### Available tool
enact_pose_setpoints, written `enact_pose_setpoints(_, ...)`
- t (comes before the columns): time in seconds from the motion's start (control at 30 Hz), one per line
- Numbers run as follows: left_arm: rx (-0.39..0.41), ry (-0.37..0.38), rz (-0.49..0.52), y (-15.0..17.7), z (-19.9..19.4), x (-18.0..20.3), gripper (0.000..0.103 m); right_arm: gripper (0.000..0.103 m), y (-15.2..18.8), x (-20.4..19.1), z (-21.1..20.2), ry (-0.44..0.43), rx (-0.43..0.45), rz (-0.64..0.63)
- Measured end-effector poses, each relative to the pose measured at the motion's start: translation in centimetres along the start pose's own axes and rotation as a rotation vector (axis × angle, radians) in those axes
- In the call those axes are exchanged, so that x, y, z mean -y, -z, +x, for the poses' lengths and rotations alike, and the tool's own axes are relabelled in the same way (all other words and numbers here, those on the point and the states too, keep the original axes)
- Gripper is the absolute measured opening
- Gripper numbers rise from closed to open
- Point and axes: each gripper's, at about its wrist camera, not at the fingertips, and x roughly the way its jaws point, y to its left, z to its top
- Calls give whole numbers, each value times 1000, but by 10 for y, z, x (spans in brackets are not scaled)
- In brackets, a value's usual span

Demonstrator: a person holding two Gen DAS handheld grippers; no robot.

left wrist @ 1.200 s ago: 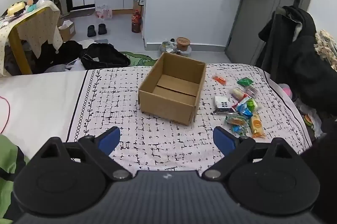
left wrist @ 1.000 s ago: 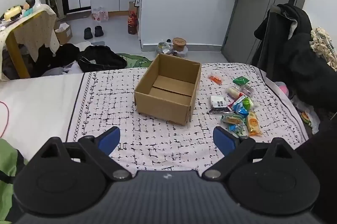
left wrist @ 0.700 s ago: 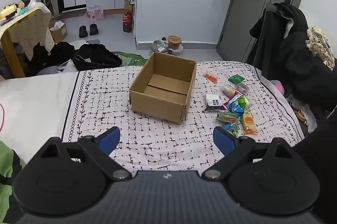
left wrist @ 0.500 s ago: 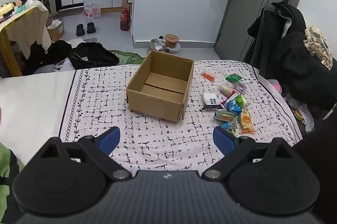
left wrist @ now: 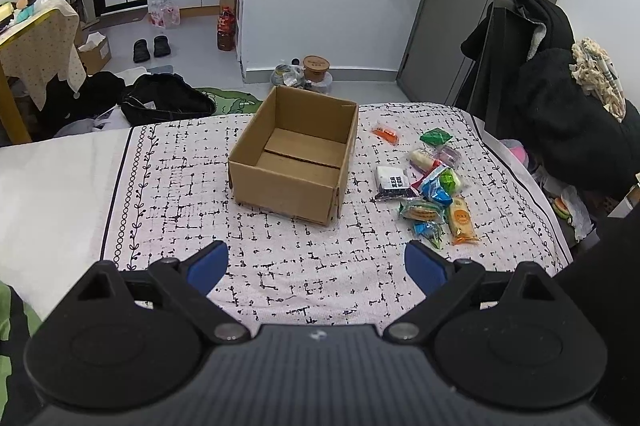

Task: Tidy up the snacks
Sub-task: 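Move both tools toward the snack pile beside the cardboard box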

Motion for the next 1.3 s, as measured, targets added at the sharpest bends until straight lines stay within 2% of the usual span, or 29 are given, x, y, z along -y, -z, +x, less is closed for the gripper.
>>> enact_pose_setpoints(0.73, -1, 23, -3, -4, -1, -1, 94, 103, -7, 0, -6, 8, 29, -23)
enact_pose_setpoints(1.3, 33, 26, 2, -8, -14, 1, 94, 103, -9, 0, -14, 14, 47, -34)
